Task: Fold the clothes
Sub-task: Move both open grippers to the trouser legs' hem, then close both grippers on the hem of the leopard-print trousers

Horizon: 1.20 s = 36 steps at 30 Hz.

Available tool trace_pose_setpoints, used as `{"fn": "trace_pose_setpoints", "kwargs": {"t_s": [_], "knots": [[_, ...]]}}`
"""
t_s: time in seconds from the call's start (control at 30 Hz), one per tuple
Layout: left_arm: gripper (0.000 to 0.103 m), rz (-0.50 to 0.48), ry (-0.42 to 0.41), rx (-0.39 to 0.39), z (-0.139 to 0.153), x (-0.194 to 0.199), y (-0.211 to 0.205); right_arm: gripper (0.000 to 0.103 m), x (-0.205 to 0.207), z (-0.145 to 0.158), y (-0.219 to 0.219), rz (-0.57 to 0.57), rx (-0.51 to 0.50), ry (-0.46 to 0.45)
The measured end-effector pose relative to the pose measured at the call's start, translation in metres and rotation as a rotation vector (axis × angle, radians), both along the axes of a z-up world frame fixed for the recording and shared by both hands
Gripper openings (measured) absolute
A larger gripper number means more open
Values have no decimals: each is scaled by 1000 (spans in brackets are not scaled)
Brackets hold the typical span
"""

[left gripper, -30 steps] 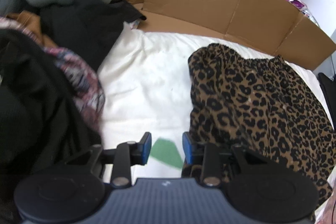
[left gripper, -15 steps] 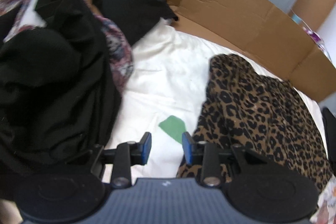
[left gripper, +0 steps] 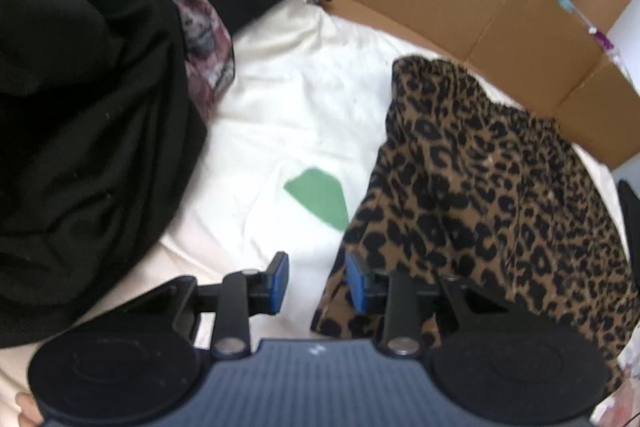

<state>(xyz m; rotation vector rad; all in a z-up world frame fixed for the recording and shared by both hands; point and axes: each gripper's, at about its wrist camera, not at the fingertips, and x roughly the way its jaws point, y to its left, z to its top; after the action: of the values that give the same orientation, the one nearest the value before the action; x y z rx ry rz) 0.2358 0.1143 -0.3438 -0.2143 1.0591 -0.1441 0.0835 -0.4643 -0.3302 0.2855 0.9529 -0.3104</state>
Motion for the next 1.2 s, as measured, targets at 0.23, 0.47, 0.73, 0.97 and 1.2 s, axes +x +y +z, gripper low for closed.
{"fn": "trace_pose_setpoints", "kwargs": {"t_s": [0.23,0.47,0.73,0.97,1.2], "knots": [[29,-27,22,33,-15,-6,-12,37,8,-4,2,21,-3,5],[29,-58,22,62,-21,-9,-24,45,15,-8,0,26,-15,5],[28,-67,21,40,-27,-17,-26,46,23,-27,5,63,-10,43],[4,-42,32,50,-22,-14,-23,46,28,-37,3,86,-2,58],[3,-25,-12,115,7,-16,-16,5,23,-31,-1,99,69,51]]}}
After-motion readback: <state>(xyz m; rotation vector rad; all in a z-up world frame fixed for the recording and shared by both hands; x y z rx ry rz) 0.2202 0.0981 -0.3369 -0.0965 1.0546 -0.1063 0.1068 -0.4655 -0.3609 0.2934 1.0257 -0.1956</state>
